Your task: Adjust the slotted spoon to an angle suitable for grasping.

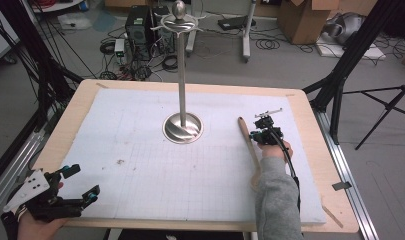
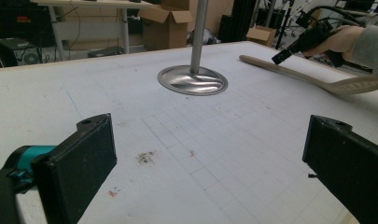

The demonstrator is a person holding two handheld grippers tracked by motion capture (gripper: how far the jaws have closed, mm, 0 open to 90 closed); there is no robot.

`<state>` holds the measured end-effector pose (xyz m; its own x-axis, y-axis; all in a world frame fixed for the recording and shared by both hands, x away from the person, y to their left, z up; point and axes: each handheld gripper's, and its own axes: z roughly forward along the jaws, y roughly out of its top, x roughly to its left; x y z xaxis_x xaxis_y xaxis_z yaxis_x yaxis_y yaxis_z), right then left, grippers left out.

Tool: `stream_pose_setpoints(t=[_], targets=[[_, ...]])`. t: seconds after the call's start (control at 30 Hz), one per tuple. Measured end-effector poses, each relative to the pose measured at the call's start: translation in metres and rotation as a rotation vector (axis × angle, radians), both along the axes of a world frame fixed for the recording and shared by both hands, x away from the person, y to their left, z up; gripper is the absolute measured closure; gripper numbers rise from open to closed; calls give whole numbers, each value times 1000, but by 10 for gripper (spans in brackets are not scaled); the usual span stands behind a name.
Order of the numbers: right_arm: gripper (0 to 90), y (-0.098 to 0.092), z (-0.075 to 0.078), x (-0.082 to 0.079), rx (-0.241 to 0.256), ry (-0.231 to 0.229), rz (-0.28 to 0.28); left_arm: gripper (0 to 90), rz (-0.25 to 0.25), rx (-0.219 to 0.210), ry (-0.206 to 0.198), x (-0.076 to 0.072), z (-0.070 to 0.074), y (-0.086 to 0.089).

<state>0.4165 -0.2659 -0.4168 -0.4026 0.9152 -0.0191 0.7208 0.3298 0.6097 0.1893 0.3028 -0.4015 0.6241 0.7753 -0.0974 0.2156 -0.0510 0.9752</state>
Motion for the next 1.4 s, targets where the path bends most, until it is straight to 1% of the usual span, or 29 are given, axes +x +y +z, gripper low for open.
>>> stream_pose_setpoints(t=[0.13,0.17,0.33,0.43,0.47,0.53,0.73,0.87,0.93,1.0,1.07,1.2,1.27,1.4], targets=[[900,1,-2,1,0,10,6,29,2,5,2,0,-1,-1],[900,2,-3,1,-6,20,12,30,1,9,2,0,-1,-1],[900,1,-4,2,-4,22,12,29,4,4,2,0,0,0],[900,1,-5,2,14,26,16,29,5,5,4,0,-1,0],[900,3,-5,3,24,26,36,29,5,5,5,0,-1,0],[900,4,-6,3,35,35,41,30,0,8,10,1,-3,-1],[900,7,-8,4,37,41,72,30,-4,16,18,2,-5,-3],[900,9,-9,4,37,48,105,30,-2,16,21,2,-6,-3],[900,10,-9,4,38,49,108,29,-2,14,19,2,-6,-3],[900,12,-9,4,49,54,123,30,-1,15,21,2,-6,-3],[900,14,-10,4,52,53,144,29,-4,15,20,2,-6,-4],[900,14,-10,4,55,54,160,29,-1,14,23,3,-6,-3],[900,16,-9,4,58,57,185,30,-2,15,25,3,-7,-3],[900,18,-10,3,57,54,208,29,1,18,27,3,-7,-3]])
